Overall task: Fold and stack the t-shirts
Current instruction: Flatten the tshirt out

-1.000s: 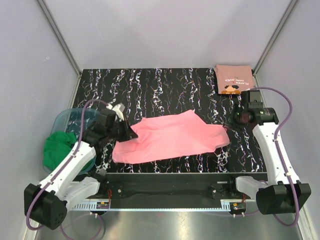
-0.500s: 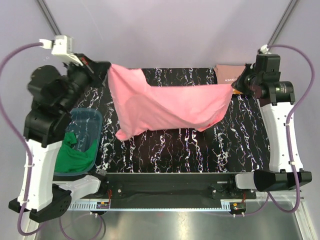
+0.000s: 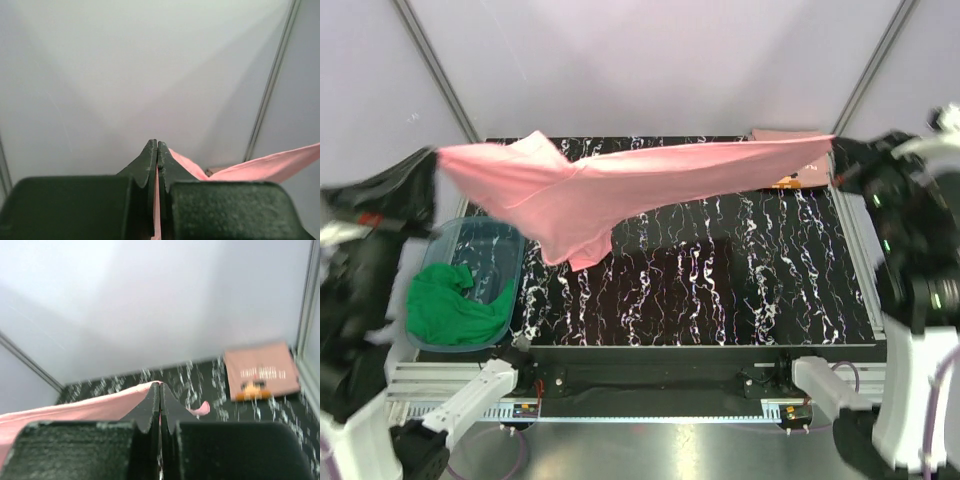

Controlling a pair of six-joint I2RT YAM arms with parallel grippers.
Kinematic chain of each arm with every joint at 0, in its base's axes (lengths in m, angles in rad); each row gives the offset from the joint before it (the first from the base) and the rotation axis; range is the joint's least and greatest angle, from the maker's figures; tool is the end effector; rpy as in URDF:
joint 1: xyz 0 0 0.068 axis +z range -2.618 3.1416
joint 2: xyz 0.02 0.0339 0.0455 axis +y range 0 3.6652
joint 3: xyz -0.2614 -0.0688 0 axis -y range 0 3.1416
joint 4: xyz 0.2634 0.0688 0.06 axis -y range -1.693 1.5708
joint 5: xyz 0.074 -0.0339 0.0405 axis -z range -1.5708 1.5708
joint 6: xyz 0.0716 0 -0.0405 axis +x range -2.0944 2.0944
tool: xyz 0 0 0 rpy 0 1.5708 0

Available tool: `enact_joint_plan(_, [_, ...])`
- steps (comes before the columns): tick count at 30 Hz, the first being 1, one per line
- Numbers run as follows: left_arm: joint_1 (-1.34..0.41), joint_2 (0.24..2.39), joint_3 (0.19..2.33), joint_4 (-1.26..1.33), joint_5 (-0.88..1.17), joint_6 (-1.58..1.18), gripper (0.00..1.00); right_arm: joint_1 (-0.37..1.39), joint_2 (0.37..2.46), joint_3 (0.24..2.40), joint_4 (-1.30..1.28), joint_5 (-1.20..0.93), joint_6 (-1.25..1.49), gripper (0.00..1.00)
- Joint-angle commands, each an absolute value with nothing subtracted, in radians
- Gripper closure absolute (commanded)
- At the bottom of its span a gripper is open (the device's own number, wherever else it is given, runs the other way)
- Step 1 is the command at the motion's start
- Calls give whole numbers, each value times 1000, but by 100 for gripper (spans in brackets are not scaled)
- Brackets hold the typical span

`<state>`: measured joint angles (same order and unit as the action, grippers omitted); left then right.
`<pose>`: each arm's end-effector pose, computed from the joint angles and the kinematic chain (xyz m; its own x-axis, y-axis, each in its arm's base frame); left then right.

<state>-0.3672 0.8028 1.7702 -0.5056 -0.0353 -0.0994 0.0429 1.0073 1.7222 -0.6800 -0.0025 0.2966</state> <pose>0.0651 -0.0223 0.6173 0.3811 -0.2529 -0.8893 0.3689 0.9236 -0.1045 0.1853 0.0081 0.5575 0.0201 0.2934 -0.9558 -0.0536 0.9549 0.2920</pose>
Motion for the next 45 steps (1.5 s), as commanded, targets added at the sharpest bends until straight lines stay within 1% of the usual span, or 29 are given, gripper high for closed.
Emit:
enact_joint_plan(1, [-362, 669, 1762, -330, -93, -11, 100, 40, 815, 1698, -495, -38, 216, 100])
enact_joint_plan(3, [-362, 631, 1821, -353, -95, -9, 100, 40, 770, 1727, -520, -34, 207, 100])
enact_joint_plan(5, [-364, 626, 1909, -399, -84, -8, 100, 37, 721, 1776, -561, -23, 209, 100])
enact_joint_plan(7, [-364, 621, 1953, -422, -84, 18, 100, 38, 677, 1798, -574, -17, 212, 100])
enact_joint_plan(10, [-364, 598, 1941, -375, -83, 31, 100, 40, 625, 1792, -557, -9, 219, 100])
enact_joint_plan(14, [-364, 627, 1898, -302, -61, 22, 100, 38, 603, 1714, -468, -6, 230, 100])
enact_joint_plan(16, [-364, 656, 1842, -220, -45, 18, 100, 38, 623, 1678, -425, -12, 230, 100])
enact_joint_plan(21, [-364, 762, 1752, -33, -31, 43, 100, 38, 699, 1553, -218, -6, 175, 100])
enact_joint_plan(26, [-364, 934, 1773, 84, -14, 83, 100, 38, 819, 1483, -34, -5, 127, 100])
enact_joint_plan(32, [-364, 1015, 1810, 127, -6, 143, 100, 38, 870, 1456, 43, -6, 95, 100])
enact_joint_plan(36, [-364, 977, 1783, 127, -9, 144, 100, 40, 844, 1434, 37, -6, 97, 100])
enact_joint_plan(41, [-364, 881, 1741, 98, -11, 124, 100, 40, 750, 1402, 6, -6, 132, 100])
enact_joint_plan(45, [-364, 775, 1689, 60, -12, 98, 100, 38, 678, 1394, -93, -12, 167, 100])
